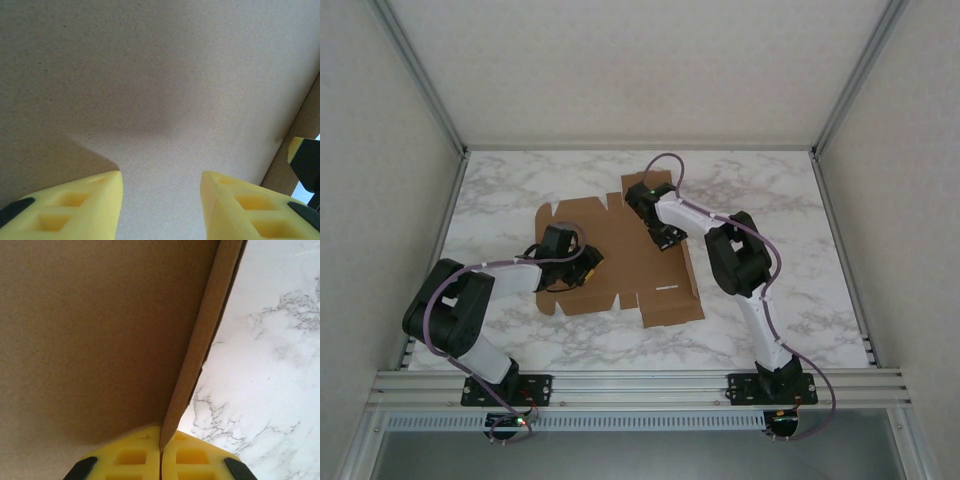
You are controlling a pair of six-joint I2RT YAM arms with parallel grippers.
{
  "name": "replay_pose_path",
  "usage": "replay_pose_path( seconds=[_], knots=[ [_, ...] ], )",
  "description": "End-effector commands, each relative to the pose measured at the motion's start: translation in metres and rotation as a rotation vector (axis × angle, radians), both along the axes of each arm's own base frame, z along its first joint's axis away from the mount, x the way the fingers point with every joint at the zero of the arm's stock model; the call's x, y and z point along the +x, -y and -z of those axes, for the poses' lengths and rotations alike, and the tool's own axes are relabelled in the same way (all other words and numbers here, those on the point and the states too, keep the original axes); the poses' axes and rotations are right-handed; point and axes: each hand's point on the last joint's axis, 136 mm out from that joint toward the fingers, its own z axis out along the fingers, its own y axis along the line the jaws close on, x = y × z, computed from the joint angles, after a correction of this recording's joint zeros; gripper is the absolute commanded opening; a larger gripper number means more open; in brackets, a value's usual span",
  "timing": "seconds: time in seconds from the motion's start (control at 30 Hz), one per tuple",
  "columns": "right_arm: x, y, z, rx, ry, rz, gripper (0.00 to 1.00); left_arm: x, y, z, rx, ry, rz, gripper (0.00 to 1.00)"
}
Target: Fold the paper box
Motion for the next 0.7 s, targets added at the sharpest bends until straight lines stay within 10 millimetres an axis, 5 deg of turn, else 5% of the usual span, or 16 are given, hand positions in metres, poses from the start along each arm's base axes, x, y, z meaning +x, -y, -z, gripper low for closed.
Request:
replay_pose_path(
  seconds=[0.0, 0.33, 0.47, 0.67],
  knots=[
    [-0.023, -0.008, 0.030, 0.007, -0.114, -0.022, 0.06, -0.016, 0.001, 0.020, 0.002, -0.070, 0.007, 0.46],
    [-0.004, -0.007, -0.033, 0.449, -0.087, -0.048, 0.10, 0.000, 0.000, -0.043, -0.016, 0.058, 0.041, 0.57],
    [0.001, -0.011, -0.030, 0.657, -0.139, -0.046, 0.10, -0.003, 0.003, -0.061, -0.051, 0.085, 0.041, 0.59],
    [0.023, -0.005, -0.024, 0.571, -0.076, -0.176, 0.06, -0.001, 0.007, -0.086, -0.085, 0.134, 0.051, 0.63]
  ],
)
